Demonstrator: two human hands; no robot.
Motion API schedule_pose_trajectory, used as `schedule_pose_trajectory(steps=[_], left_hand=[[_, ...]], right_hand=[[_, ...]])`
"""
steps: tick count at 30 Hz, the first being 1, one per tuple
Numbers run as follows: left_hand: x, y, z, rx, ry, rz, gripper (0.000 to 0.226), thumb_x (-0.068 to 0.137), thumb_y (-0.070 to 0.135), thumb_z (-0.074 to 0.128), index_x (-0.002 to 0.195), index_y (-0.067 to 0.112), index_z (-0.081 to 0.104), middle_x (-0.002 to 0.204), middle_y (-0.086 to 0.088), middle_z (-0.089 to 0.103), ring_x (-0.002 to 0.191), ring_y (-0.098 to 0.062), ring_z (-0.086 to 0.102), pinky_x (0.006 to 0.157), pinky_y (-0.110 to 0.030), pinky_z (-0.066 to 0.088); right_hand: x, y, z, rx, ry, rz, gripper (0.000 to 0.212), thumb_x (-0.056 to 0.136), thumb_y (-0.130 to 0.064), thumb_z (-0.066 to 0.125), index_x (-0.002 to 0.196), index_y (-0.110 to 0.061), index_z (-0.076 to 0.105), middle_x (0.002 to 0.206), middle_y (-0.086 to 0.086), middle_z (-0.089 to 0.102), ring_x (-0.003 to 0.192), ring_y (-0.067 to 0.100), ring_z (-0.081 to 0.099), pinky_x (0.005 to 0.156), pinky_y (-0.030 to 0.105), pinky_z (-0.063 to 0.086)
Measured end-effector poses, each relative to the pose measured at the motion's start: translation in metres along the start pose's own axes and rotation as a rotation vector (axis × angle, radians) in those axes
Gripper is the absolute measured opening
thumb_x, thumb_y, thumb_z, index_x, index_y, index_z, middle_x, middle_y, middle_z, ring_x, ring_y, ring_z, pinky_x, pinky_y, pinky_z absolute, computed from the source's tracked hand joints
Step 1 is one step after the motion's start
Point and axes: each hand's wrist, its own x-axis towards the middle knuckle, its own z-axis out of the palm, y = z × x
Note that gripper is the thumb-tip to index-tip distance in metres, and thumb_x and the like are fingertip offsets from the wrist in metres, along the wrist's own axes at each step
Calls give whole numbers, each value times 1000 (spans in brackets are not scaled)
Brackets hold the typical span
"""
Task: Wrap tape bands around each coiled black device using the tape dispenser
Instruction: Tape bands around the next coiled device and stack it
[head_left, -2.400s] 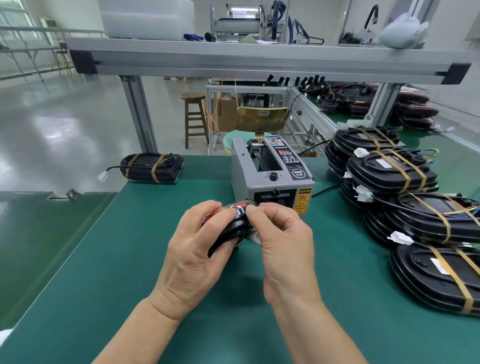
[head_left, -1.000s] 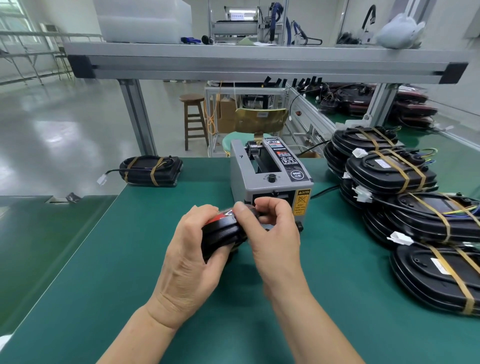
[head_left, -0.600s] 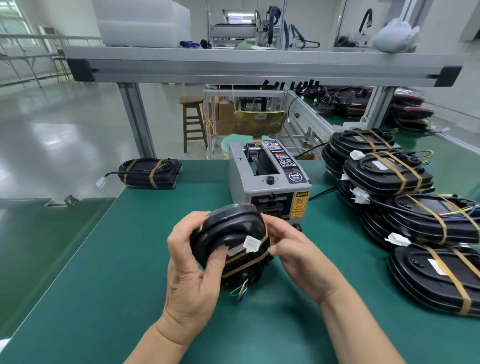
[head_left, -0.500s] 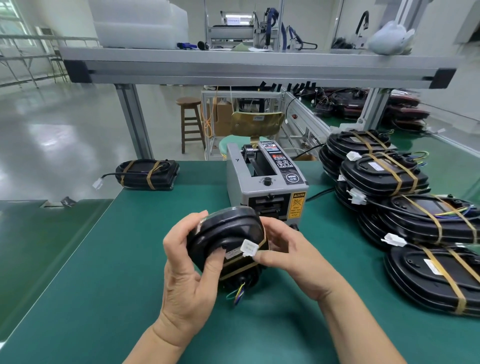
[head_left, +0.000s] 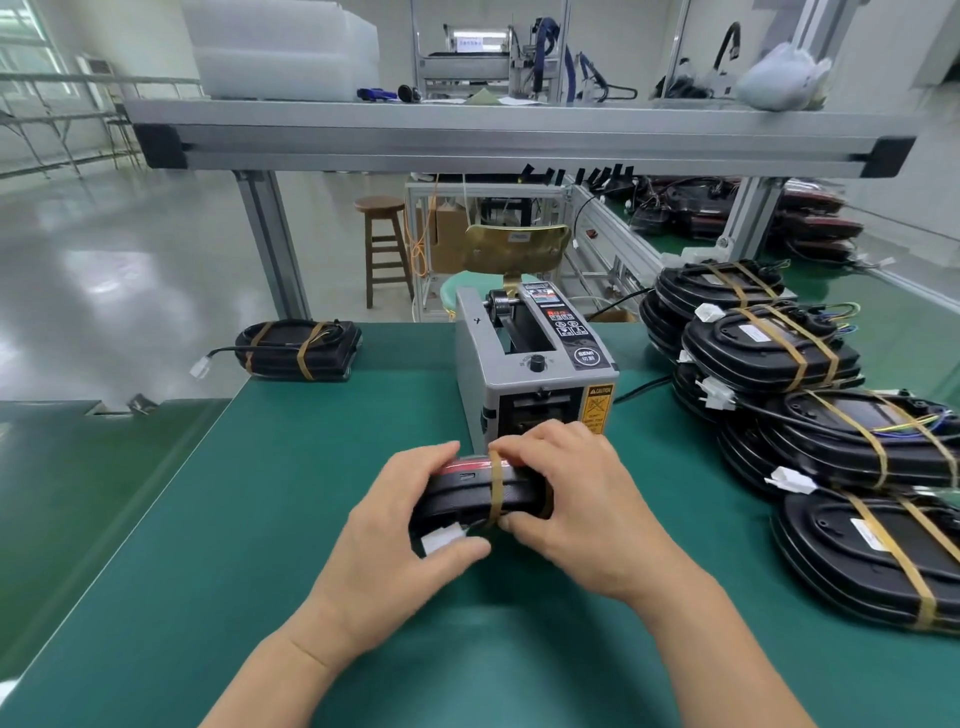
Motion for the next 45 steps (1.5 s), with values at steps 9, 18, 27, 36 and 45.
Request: schedule_pose_trajectory(steps=[9, 18, 27, 36, 45], left_hand=[[-11, -8, -5, -16, 30, 13, 47, 71, 16, 74, 117, 24, 64, 113, 16, 63, 109, -9, 60, 91, -9, 40], [-12, -4, -13, -6, 50, -4, 47, 71, 18, 73, 116, 24, 66, 113, 13, 64, 110, -6, 59, 92, -7, 39], [-17, -4, -19, -7, 52, -32, 46, 70, 21, 74, 116, 20, 68, 109, 12, 66, 107, -3, 59, 91, -6, 39], [-21, -4, -21, -8, 66, -42, 46, 70, 24, 75, 116, 20, 69, 109, 13, 66, 106, -2, 59, 90, -5, 38], [-23, -8, -24, -4, 81, -35, 47, 68, 24, 75, 115, 21, 69, 108, 13, 67, 105, -1, 60, 90, -4, 38]], right_hand=[[18, 28, -5, 729, 466, 642, 23, 85, -6, 65, 79, -25, 76, 64, -14, 66, 63, 9, 52, 61, 21, 44], [44, 34, 13, 1071, 467, 972, 4, 87, -6, 71, 83, -6, 72, 66, 0, 61, 55, 9, 48, 58, 24, 44], [50, 29, 16, 1078, 486, 1033, 16, 84, -11, 77, 74, -8, 65, 61, 3, 60, 57, 15, 51, 70, 33, 49], [55, 23, 19, 1138, 567, 1073, 13, 79, -4, 79, 79, -4, 66, 83, 12, 69, 77, 27, 68, 79, 40, 59], [57, 20, 27, 1154, 588, 1088, 11, 81, -12, 75, 83, -8, 64, 102, 15, 70, 102, 37, 67, 94, 53, 55]])
